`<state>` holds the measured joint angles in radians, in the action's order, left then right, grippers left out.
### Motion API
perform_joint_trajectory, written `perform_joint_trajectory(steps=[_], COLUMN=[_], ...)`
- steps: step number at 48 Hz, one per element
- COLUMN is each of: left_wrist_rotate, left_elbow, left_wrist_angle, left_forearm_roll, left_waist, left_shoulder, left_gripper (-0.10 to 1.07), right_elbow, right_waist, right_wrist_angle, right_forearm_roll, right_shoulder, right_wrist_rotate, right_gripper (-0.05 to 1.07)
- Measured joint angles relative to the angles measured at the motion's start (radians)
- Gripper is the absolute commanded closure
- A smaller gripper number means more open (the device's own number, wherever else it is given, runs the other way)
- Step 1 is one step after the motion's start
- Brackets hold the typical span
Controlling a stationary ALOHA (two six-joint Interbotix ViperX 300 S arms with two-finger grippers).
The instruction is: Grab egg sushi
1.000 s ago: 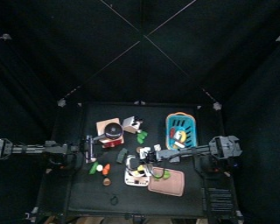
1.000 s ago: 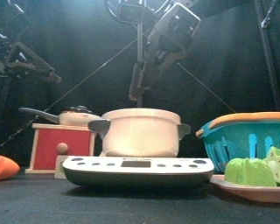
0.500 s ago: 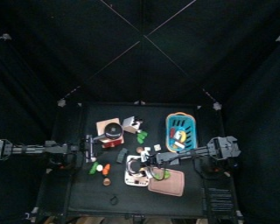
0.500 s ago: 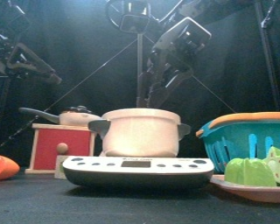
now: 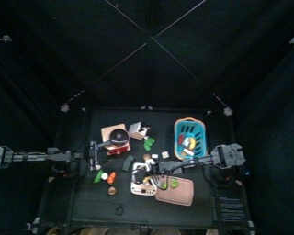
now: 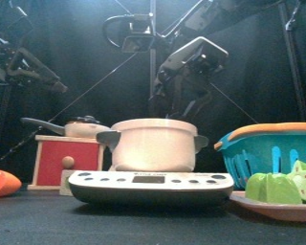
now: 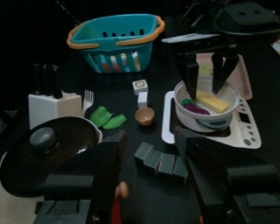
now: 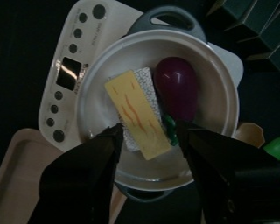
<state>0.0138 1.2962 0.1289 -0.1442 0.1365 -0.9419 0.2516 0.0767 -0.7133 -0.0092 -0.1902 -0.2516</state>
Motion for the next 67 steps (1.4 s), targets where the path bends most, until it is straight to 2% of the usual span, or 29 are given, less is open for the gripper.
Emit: perform_joint_trajectory(steps=[18,39,67], left_wrist_rotate=[0.0,0.002,0.002], left_elbow=[0.0,0.0,0.0], left_wrist_angle=[0.0,0.0,-0.006], left_forearm_roll=[0.0,-0.002,-0.002], left_waist=[-0.002,0.0,-0.002], left_shoulder=[0.0,0.0,-0.002], left_gripper=[0.12,0.12,0.12], right_elbow=[-0.002,-0.003,-0.066], right_waist=[0.011,0.009,0.008], right_wrist_angle=[-0.002,-0.009,-0.098], right_forearm_roll=[-0.012,-0.015,-0.015], right_shoulder=[-0.017,-0.028,-0.02], right_wrist_rotate=[-0.002,-0.002,0.012], right_gripper=[0.21,0.37,0.37])
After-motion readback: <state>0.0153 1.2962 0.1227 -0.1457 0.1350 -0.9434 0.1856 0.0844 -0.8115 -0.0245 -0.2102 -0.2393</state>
